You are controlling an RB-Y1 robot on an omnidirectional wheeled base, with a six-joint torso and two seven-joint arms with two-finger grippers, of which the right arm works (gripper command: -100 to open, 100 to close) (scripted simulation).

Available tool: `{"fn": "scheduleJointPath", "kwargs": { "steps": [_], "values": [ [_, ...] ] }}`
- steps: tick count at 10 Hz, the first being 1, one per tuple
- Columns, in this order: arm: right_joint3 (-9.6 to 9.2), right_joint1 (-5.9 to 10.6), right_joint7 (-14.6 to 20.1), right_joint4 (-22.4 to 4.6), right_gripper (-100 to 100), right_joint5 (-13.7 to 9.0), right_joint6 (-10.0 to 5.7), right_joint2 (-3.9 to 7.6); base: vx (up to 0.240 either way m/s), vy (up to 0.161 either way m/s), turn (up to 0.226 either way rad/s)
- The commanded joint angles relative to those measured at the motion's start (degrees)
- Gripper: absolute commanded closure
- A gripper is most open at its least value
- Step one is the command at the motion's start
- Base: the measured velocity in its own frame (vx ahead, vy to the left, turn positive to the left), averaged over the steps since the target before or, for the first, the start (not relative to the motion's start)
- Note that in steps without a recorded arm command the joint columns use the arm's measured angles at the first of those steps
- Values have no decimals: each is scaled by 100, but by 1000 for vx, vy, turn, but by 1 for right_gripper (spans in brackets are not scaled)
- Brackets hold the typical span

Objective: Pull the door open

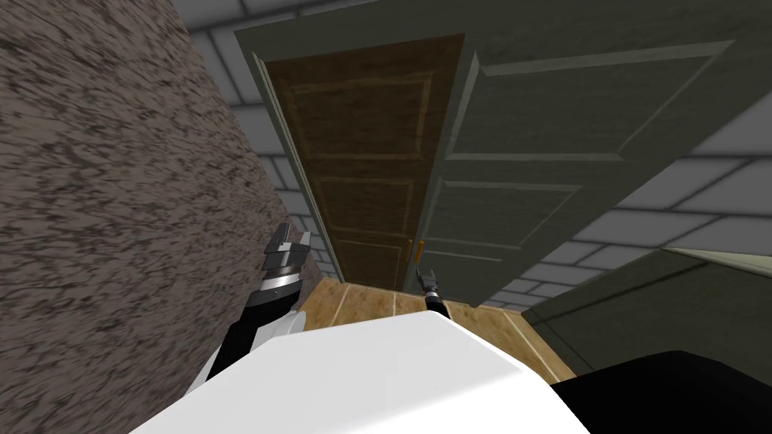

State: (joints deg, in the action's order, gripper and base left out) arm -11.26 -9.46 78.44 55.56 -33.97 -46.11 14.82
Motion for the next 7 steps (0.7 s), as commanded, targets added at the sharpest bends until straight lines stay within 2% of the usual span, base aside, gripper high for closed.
{"fn": "scheduleJointPath", "kwargs": {
  "steps": [1,2,5,7],
  "values": [
    [44,-120,12,-70,-100,-28,-7,48,-82,-17,-92],
    [57,-147,15,-86,-100,-35,-9,61,-143,6,-83],
    [181,-387,52,-245,-100,-109,-27,189,-173,0,-80],
    [241,-487,69,-315,-100,-144,-35,249,-145,0,-57]
  ]
}}
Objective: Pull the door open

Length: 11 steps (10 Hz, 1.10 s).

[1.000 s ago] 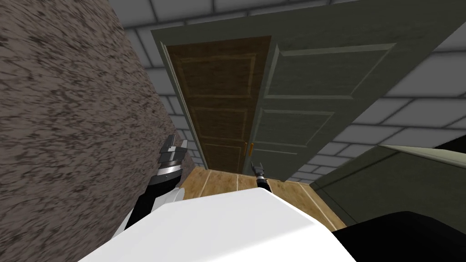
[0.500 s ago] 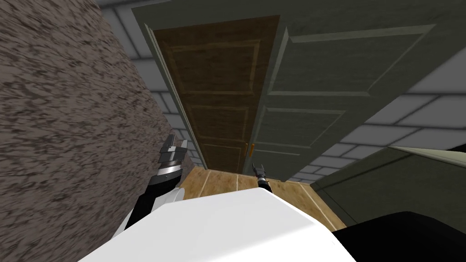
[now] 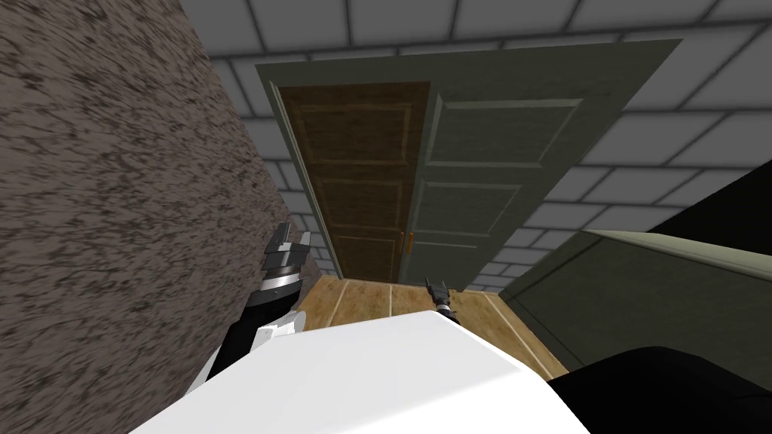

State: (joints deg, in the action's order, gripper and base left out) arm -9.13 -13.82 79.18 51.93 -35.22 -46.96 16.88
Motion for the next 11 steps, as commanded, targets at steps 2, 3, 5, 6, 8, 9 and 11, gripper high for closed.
{"fn": "scheduleJointPath", "kwargs": {
  "steps": [2,3,5,6,8,9,11],
  "values": [
    [156,-253,36,-100,-100,-94,31,174,-120,11,-92],
    [234,-366,62,-187,-100,-139,20,253,-147,-6,-108],
    [320,-483,93,-282,-100,-190,6,340,-93,8,-31],
    [320,-483,93,-282,-100,-190,6,340,-65,8,-41],
    [390,-572,121,-360,-100,-231,-5,413,-43,2,-34],
    [509,-703,177,-488,-100,-303,-27,538,-32,0,-35],
    [554,-732,208,-536,-100,-332,-38,588,15,8,-1]
  ]
}}
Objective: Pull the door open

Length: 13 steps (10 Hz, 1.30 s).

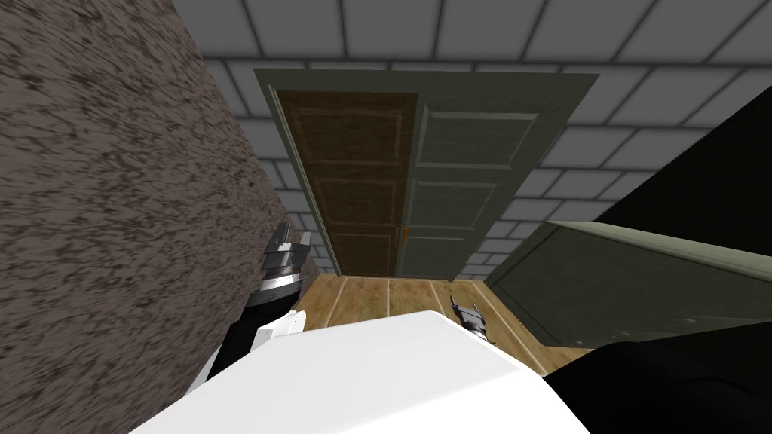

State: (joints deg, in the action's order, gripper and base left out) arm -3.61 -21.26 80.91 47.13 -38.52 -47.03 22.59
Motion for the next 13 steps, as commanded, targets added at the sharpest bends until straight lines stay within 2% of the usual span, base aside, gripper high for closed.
{"fn": "scheduleJointPath", "kwargs": {
  "steps": [1,5,13],
  "values": [
    [33,42,82,-87,-100,-25,-45,59,130,6,104],
    [-19,234,128,-27,-100,-4,-53,26,182,-11,95],
    [-301,868,172,286,-100,138,-47,-216,200,-18,120]
  ]
}}
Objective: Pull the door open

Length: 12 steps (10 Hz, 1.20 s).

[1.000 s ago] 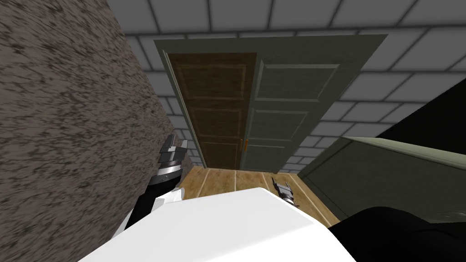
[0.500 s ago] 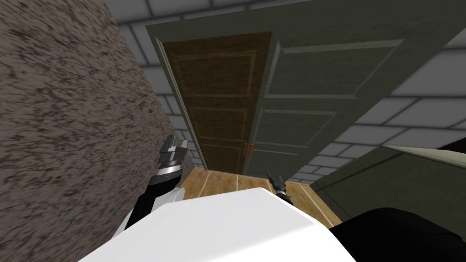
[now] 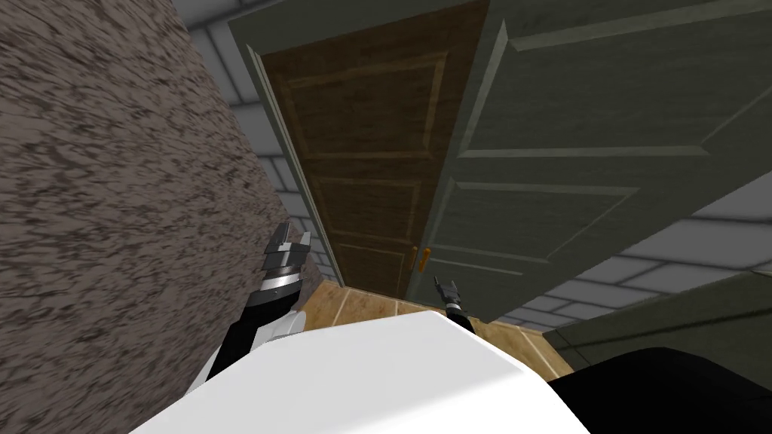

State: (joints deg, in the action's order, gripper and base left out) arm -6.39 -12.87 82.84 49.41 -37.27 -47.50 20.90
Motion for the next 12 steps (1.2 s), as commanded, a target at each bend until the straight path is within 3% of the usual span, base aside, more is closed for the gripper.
{"fn": "scheduleJointPath", "kwargs": {
  "steps": [1,4,5,6,11,12],
  "values": [
    [-60,105,-19,100,-100,32,1,-80,195,4,127],
    [-172,331,-14,223,-100,89,6,-180,189,4,112],
    [-138,216,-9,276,-100,69,26,-128,106,4,38],
    [-138,216,-9,276,100,69,26,-128,-17,-1,-32],
    [-138,216,-9,276,100,69,26,-128,-18,6,8],
    [-117,105,-11,198,100,50,50,-114,-131,13,-33]
  ]
}}
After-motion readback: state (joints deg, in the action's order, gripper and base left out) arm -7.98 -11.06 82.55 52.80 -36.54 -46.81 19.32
